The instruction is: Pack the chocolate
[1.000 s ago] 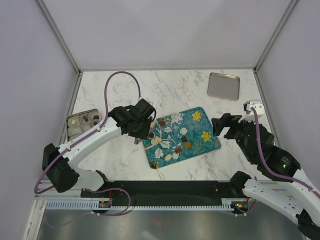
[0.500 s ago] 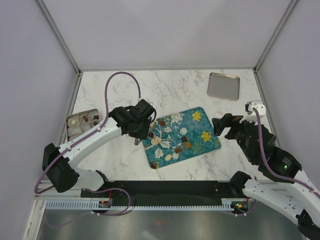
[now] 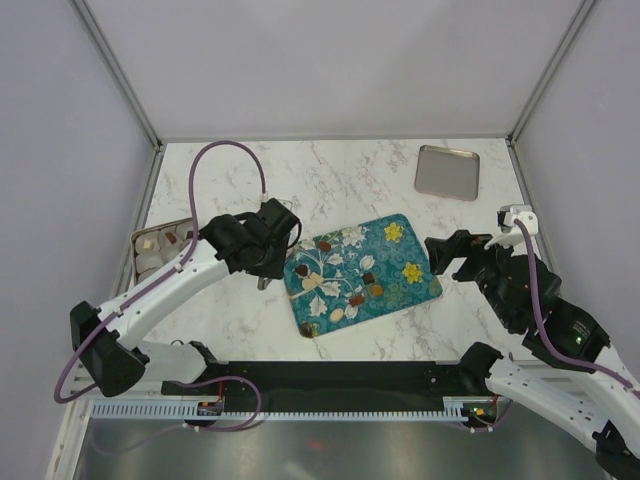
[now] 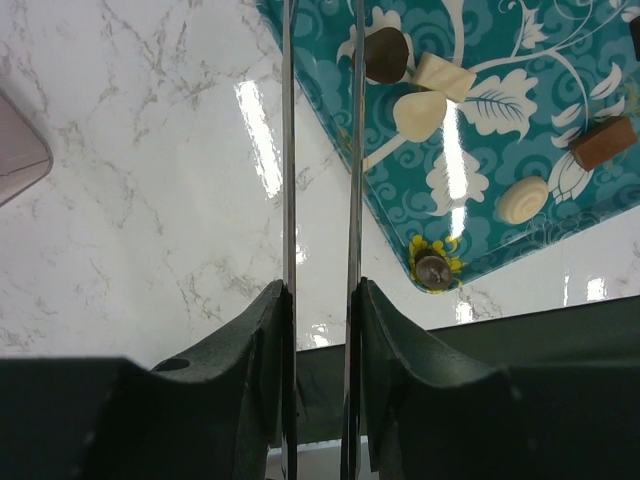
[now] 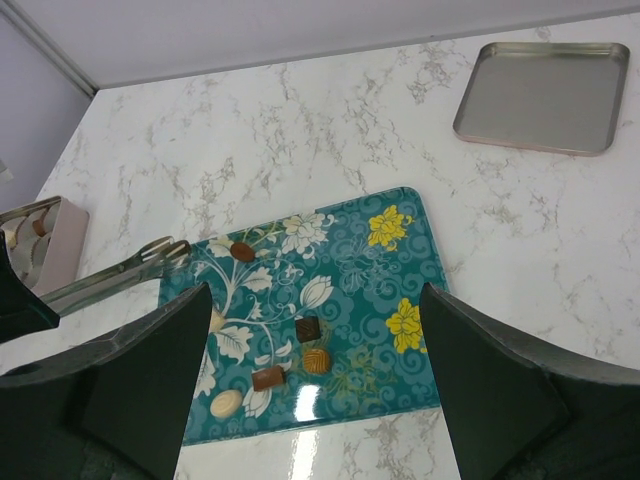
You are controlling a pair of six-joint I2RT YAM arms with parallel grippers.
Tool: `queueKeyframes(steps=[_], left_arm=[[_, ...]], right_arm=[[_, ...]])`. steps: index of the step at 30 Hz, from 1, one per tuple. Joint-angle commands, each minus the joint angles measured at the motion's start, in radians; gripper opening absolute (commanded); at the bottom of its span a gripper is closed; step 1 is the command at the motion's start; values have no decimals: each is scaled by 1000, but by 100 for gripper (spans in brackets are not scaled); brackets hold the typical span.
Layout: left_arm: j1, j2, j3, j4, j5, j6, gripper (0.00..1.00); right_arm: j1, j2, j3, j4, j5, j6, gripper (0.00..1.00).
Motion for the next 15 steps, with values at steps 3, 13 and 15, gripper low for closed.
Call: queueKeyframes(steps=[3,13,15], left_arm=[[37,-70,64,-88,-94,-72,33],[457,-226,53,-117,-79,45,35],[509,-230,71,-123,-69,62,36]], right_arm=[[3,-30,-11,20,-41,27,93],[3,-59,-55,43,-96,12,93],[3,-62,-69,51,-107,9,93]])
